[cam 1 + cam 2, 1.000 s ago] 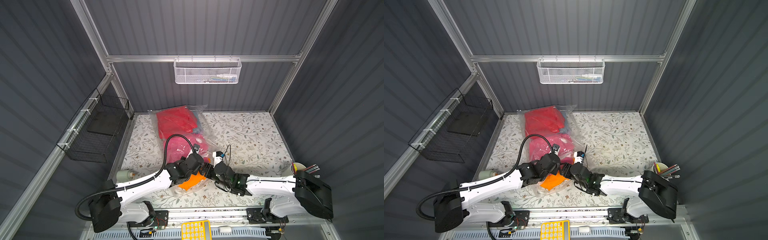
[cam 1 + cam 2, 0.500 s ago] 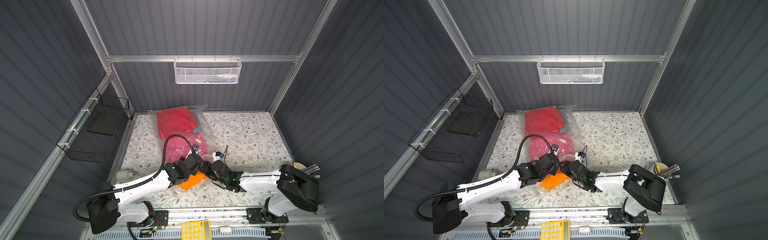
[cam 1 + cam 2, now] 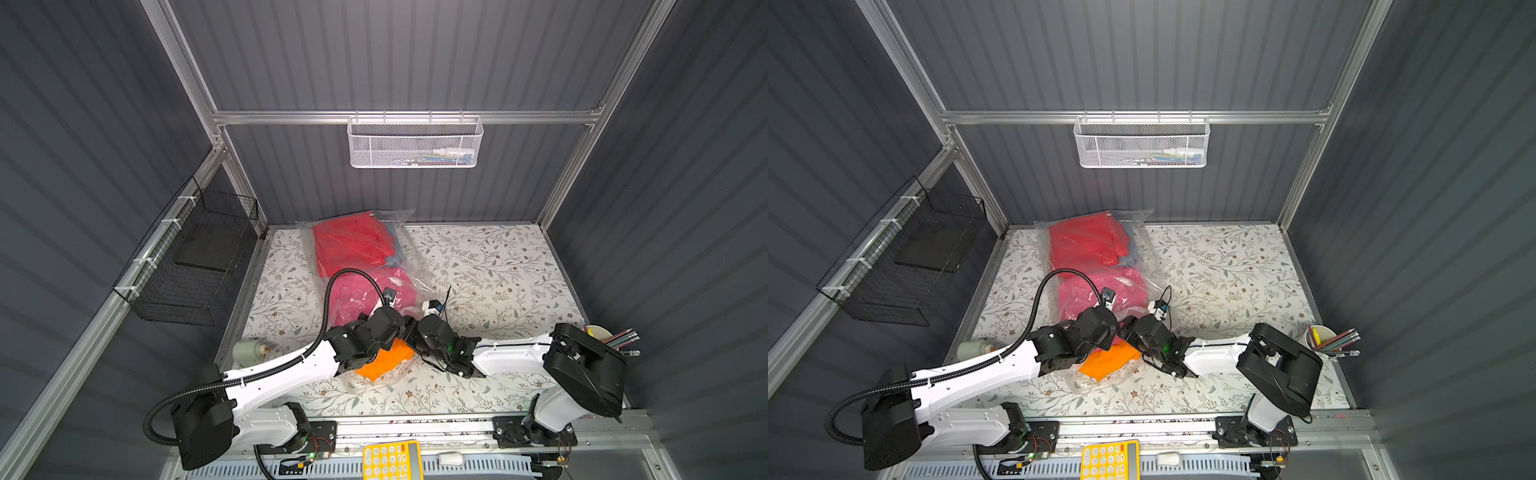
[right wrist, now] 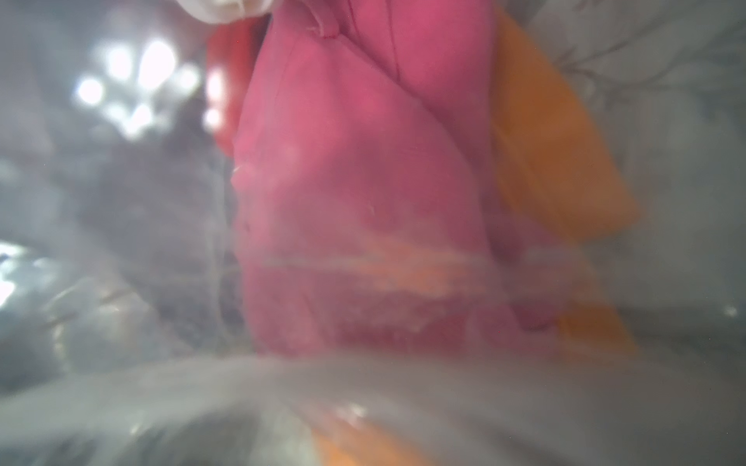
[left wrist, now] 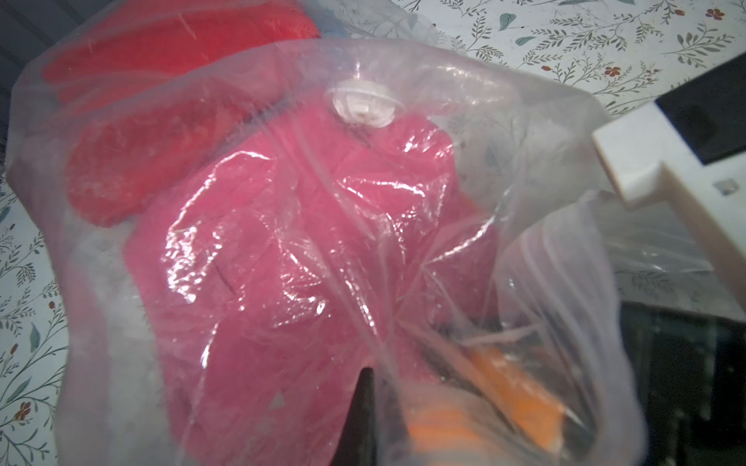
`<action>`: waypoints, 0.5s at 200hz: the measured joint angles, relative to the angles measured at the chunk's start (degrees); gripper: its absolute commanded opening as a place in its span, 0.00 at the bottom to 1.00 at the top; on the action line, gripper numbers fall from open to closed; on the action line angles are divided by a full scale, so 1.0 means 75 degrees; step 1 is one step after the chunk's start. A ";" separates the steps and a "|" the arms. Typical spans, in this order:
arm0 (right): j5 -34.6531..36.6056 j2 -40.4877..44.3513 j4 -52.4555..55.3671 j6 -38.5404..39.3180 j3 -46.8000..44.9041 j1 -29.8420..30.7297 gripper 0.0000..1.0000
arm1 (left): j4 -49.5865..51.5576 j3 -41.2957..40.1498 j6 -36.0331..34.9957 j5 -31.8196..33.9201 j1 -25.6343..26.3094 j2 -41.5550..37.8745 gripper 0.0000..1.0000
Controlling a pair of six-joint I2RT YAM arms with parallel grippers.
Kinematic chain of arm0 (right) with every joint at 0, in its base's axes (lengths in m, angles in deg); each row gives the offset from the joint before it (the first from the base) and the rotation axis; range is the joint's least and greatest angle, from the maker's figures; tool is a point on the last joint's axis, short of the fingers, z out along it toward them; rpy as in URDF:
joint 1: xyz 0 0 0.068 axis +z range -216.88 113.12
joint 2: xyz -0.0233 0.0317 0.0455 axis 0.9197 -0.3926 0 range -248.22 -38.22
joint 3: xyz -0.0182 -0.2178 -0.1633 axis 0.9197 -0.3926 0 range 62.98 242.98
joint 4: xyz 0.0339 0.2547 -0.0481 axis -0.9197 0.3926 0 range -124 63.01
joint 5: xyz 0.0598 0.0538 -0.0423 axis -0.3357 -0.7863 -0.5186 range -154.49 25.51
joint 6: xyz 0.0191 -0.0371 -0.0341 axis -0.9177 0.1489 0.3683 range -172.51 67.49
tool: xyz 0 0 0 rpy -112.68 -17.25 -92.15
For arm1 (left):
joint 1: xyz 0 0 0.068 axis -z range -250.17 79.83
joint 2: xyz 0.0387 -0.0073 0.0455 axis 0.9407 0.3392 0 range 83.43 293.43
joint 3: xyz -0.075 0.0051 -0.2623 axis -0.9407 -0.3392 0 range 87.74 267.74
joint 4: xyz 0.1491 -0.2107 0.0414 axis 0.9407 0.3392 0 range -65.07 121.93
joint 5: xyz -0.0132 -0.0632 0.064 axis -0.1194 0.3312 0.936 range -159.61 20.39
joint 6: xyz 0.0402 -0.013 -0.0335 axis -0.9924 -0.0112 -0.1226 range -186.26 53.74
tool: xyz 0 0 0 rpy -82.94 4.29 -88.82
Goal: Take the trousers out of the vacuum bag
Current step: Take out the trousers from the vacuum bag.
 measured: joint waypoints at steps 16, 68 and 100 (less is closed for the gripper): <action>-0.0023 -0.0067 0.0029 -0.0032 0.0061 -0.0029 0.77 | -0.0006 0.0000 0.0000 -0.0003 -0.0020 -0.0003 0.00; -0.0061 -0.0338 0.0111 -0.0122 0.0239 -0.0070 0.66 | -0.0041 0.0000 0.0000 -0.0073 -0.0105 -0.0003 0.00; -0.0038 -0.0248 0.0201 0.0000 0.0230 -0.0085 0.76 | -0.0070 0.0009 0.0000 -0.0114 -0.0154 -0.0003 0.00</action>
